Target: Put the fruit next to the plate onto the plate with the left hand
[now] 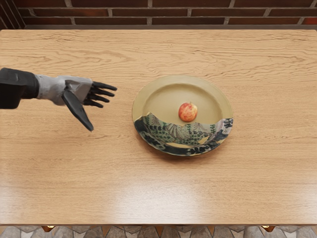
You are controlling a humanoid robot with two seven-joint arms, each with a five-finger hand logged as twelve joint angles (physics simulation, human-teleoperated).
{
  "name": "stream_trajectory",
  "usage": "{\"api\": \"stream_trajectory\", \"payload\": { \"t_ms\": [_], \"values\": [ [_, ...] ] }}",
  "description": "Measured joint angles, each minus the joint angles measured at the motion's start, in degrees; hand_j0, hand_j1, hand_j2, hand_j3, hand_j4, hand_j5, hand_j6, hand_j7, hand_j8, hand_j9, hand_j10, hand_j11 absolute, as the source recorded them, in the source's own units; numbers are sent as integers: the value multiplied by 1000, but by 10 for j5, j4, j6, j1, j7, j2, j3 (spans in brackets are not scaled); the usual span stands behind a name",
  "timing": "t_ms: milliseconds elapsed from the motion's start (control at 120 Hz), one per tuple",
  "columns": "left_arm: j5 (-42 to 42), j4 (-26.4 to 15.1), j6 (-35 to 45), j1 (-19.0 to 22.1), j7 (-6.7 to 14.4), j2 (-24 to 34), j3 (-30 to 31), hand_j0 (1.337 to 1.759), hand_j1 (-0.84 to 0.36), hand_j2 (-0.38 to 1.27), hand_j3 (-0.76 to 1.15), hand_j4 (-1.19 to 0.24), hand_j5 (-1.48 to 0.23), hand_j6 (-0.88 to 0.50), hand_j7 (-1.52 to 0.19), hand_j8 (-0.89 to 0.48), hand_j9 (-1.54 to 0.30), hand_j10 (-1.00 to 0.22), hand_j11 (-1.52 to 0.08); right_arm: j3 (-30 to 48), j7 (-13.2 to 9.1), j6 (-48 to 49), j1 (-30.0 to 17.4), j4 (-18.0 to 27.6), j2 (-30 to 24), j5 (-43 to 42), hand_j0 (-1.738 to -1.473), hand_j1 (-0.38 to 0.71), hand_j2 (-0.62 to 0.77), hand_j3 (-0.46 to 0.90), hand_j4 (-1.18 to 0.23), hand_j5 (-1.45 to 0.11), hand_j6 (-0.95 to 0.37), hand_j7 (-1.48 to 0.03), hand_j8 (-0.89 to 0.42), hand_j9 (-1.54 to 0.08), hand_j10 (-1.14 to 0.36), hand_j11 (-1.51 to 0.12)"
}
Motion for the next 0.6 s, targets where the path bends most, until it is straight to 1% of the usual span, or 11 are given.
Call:
{"api": "stream_trajectory", "payload": {
  "t_ms": [67, 100, 167, 242, 308, 383, 517, 600],
  "values": [
    [-33, 32, -17, 5, -7, 1, -10, 1658, 307, 10, 0, -41, -51, -36, -51, -36, -51, -39, -50, 0, 0, 0, 0, 0, 0, 0, -1658, -349, 0, 0, 0, 0, 0, 0, 0, 0, 0, 0],
    [-43, 53, -22, 17, -20, 0, -18, 1658, 310, 9, 0, -38, -47, -34, -47, -34, -47, -36, -46, 0, 0, 0, 0, 0, 0, 0, -1658, -349, 0, 0, 0, 0, 0, 0, 0, 0, 0, 0],
    [-56, 90, -29, 26, -47, 1, -33, 1658, 315, 8, 0, -33, -41, -30, -41, -30, -41, -31, -40, 0, 0, 0, 0, 1, 0, 0, -1658, -349, 0, 0, 0, 0, 0, 0, 0, 0, 0, 0],
    [-63, 128, -33, 46, -83, 0, -45, 1658, 319, 7, 0, -28, -35, -27, -35, -26, -35, -27, -35, 0, 0, 0, 0, 1, 0, 0, -1658, -349, 0, 0, 0, 0, 0, 0, 0, 0, 0, 0],
    [-67, 153, -34, 70, -101, 0, -50, 1658, 321, 6, 0, -25, -32, -24, -32, -24, -32, -25, -32, 0, 0, 0, 0, 1, 0, 0, -1658, -349, 0, 0, 0, 0, 0, 0, 0, 0, 0, 0],
    [-70, 173, -35, 91, -112, 2, -54, 1658, 324, 5, 0, -23, -29, -22, -29, -22, -29, -22, -29, 0, 0, 0, 0, 1, 0, 0, -1658, -349, 0, 0, 0, 0, 0, 0, 0, 0, 0, 0],
    [-74, 226, -36, 92, -119, 17, -59, 1658, 326, 5, 0, -20, -26, -20, -26, -19, -26, -20, -26, 0, 0, 0, 0, 1, 0, 0, -1658, -349, 0, 0, 0, 0, 0, 0, 0, 0, 0, 0],
    [-77, 246, -36, 91, -121, 18, -59, 1658, 327, 5, 0, -19, -25, -19, -25, -18, -25, -19, -25, 0, 0, 0, 0, 1, 0, 0, -1658, -349, 0, 0, 0, 0, 0, 0, 0, 0, 0, 0]
  ]
}}
